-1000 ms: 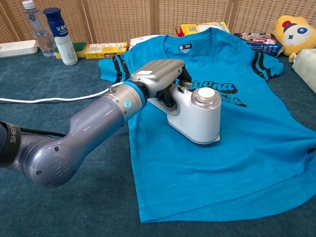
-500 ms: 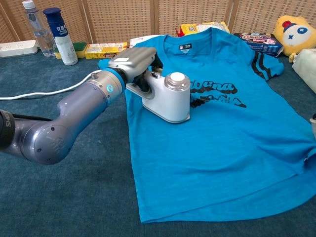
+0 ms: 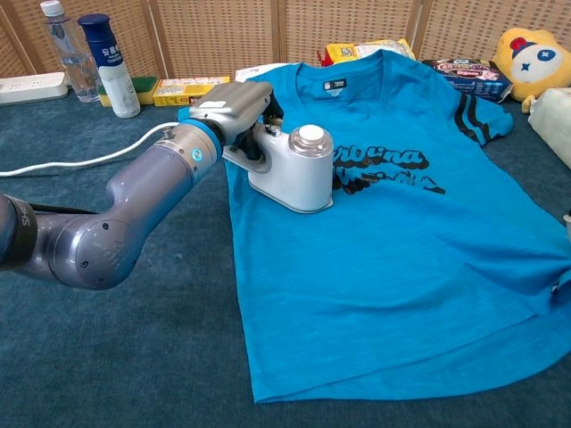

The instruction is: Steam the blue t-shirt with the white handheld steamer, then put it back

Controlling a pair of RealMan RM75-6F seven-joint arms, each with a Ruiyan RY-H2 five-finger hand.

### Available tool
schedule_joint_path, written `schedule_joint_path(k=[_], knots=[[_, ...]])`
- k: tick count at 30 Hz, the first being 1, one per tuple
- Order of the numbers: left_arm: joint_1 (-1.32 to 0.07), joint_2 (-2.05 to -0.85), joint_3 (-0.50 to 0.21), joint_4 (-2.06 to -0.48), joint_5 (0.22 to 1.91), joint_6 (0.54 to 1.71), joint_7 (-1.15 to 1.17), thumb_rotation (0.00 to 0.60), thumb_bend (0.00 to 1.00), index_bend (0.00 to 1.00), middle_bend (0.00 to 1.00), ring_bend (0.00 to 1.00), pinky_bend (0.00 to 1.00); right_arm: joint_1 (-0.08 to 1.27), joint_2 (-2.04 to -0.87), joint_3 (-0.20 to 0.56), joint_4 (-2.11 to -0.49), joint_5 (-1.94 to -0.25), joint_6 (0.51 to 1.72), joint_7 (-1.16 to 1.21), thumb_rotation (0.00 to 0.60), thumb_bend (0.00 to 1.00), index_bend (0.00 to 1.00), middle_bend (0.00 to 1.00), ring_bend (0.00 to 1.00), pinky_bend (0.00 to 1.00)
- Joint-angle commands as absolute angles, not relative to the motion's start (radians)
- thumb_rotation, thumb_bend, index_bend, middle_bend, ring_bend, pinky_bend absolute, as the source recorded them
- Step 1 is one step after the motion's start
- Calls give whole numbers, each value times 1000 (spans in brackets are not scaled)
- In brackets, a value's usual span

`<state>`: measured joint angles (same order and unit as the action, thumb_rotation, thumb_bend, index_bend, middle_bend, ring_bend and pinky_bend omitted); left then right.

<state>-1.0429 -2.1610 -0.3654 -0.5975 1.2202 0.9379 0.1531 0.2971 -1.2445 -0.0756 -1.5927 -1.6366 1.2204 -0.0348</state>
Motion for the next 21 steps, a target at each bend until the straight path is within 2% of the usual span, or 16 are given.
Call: schedule_joint_path(k=[1,10,13,21], knots=[[-1047,-2166,-363,-606,1224,939,150,600,376,760,732,657,767,295,-1243,-76,-1593,-1637,1223,-34,600,476,676,623,618,727],[-1046,-2169,-319,-683,1268,952,133,600,377,761,731,657,766,291,-1241,-79,-1594,-1640,1230,-32,600,476,676,623,617,728],[-1024,-2154,-265,-762,1315,967,112,600,376,761,732,657,767,288,-1240,-79,-1596,-1643,1236,-31,600,476,676,623,617,728],[-953,-2089,-174,-922,1387,1014,93,600,376,761,731,657,766,284,-1233,-79,-1601,-1643,1243,-30,600,476,676,623,617,727]])
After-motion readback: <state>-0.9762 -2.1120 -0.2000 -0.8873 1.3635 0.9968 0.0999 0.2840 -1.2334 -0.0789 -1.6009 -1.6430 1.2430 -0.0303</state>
